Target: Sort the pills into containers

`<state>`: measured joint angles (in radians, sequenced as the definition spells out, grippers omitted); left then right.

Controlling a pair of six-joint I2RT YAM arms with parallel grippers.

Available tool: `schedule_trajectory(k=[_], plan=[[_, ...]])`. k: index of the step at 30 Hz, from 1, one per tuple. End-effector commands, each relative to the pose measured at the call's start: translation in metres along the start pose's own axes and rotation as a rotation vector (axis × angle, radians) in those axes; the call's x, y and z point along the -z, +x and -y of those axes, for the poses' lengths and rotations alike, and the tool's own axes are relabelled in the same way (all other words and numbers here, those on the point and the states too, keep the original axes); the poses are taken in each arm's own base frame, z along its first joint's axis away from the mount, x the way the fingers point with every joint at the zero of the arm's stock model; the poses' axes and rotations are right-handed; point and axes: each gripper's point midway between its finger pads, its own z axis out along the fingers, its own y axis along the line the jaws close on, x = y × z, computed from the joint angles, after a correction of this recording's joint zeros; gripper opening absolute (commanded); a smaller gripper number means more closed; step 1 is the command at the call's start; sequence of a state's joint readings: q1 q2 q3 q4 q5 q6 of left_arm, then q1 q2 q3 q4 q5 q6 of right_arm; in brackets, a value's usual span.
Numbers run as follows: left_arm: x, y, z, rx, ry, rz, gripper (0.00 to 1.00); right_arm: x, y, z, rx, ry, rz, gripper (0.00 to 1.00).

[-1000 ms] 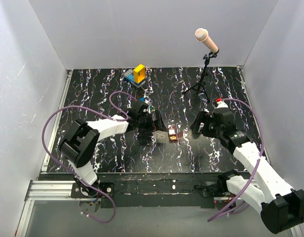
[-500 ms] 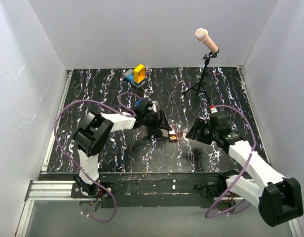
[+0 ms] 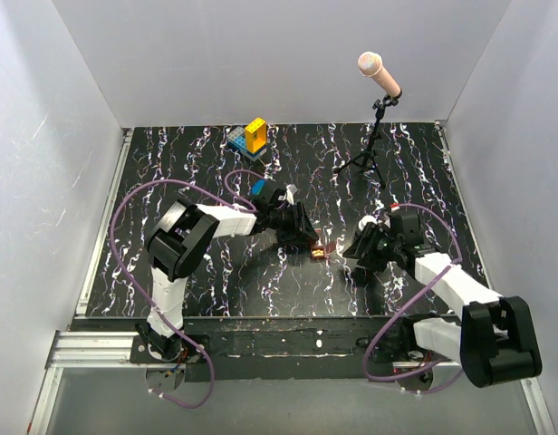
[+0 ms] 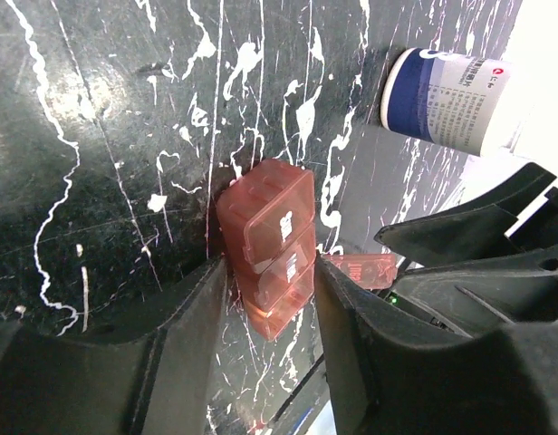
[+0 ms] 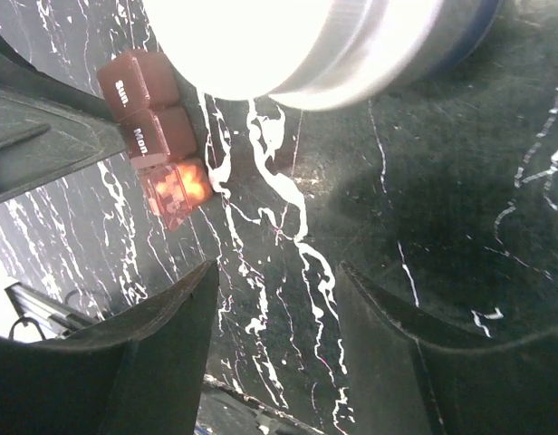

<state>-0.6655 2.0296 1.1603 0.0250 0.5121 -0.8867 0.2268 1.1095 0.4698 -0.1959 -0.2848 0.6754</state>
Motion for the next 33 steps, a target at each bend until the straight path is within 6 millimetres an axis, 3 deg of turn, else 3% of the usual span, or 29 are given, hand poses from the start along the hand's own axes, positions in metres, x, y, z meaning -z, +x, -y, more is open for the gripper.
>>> schedule_trajectory(k=[1,6,21,33], plan=[[-0.013,0.016,-0.031,0.01,-0.105,-0.03,0.42,-0.009,-0.006,-0.02,0.004,-0.112,-0.021,0.6],[-0.014,0.019,-0.037,0.014,-0.125,-0.032,0.33,-0.022,-0.004,-0.024,-0.016,-0.157,-0.059,0.59],[-0.019,0.03,-0.048,0.012,-0.16,-0.062,0.29,-0.034,-0.012,-0.031,-0.047,-0.185,-0.065,0.6],[-0.024,0.036,-0.051,0.021,-0.167,-0.073,0.25,-0.037,-0.006,-0.041,-0.048,-0.232,-0.095,0.59]])
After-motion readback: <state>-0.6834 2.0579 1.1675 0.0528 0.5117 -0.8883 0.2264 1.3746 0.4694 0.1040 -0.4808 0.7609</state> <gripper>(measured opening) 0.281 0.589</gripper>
